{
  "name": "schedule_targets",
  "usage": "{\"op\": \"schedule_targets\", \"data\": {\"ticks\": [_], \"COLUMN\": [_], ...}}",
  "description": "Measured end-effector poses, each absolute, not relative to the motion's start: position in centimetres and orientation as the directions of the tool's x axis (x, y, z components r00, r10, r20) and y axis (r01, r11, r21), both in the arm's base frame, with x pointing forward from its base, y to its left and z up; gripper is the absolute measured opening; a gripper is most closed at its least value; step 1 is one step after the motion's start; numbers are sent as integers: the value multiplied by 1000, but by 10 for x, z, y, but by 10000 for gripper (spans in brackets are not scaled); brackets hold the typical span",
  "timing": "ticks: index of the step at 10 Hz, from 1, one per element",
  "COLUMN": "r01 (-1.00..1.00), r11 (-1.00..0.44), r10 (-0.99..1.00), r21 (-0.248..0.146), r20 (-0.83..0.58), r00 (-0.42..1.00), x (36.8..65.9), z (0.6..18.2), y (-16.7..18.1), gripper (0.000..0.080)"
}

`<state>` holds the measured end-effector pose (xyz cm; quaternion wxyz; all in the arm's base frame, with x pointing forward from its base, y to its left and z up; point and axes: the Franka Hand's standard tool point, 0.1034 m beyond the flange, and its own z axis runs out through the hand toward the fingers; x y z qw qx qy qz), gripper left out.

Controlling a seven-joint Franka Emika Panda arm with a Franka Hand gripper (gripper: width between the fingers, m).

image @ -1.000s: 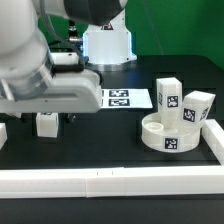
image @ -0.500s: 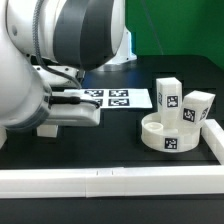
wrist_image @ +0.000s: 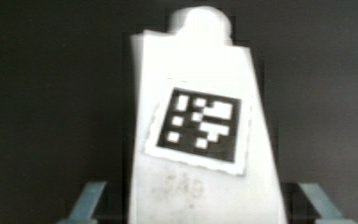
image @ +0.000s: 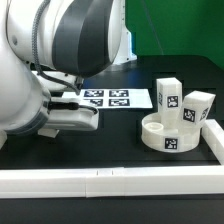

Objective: Assemble stool

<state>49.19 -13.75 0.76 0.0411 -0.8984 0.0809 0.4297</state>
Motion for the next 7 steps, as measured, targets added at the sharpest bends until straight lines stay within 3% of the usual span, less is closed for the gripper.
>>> {"op": "schedule_targets", "data": {"ticks": [2, 4, 6, 7], "r01": [-173, -177, -260, -249], "r11": [-985, -984, -965, -968], "r10": [-106, -97, -202, -185], "r21": [-5, -22, 43, 30], "r20": [-771, -766, -756, -757], "r00": [628, 636, 623, 627], "x": [497, 511, 523, 521], "z": [13, 44, 64, 62], "y": [-132, -111, -92, -95], "gripper": [324, 324, 324, 324]}}
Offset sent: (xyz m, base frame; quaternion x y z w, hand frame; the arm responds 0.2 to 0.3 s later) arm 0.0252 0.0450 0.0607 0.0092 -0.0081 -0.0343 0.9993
